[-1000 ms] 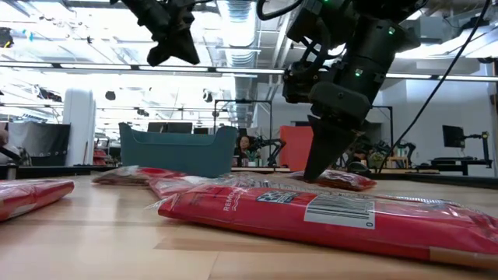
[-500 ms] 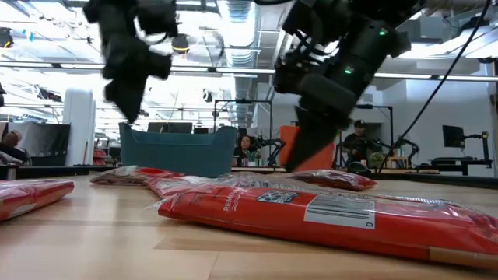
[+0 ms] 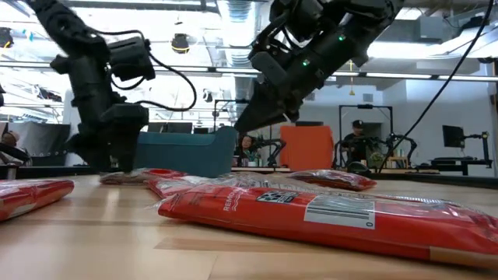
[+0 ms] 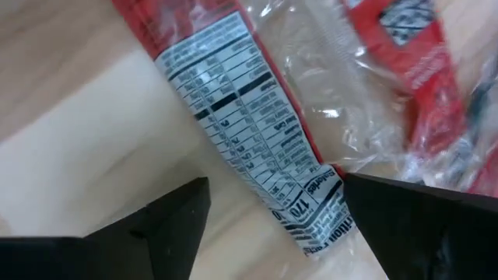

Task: Sort popcorn bags into baskets
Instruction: Put the red popcorn bag into the blue bin

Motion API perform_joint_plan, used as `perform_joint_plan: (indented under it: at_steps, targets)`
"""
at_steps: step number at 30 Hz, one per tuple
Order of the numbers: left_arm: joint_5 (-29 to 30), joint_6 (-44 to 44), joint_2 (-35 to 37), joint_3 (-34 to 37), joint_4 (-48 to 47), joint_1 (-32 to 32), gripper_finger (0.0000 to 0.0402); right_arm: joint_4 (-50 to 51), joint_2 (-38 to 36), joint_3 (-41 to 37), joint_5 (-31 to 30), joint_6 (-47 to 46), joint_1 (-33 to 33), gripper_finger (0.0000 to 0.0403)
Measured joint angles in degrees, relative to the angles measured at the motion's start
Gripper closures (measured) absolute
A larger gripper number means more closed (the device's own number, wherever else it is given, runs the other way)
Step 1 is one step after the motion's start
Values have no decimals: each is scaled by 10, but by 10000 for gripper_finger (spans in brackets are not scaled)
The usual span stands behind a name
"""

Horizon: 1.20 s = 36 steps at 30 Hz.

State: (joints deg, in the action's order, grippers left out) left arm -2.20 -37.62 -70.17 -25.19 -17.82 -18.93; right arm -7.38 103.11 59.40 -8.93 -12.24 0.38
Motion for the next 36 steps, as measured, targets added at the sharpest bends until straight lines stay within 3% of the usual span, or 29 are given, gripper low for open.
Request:
perform_joint_plan:
  at_steps: [7, 13, 28, 32, 36]
  targets:
    - [-15, -52, -2, 55, 161, -7, 110, -105, 53, 1, 13, 18, -20, 296]
    - [-18, -75, -2, 70, 192, -7, 113, -150, 144, 42, 28, 18, -37, 296]
    - [-19, -101, -2, 78, 239, -7, 118, 31, 316, 314, 55, 19, -52, 296]
    - [-26, -104, -3, 78, 236, -6, 147, 62, 313, 324, 58, 24, -50, 296]
    - [-30, -107, -3, 78, 233, -6, 208, 86, 298, 322, 62, 30, -50, 296]
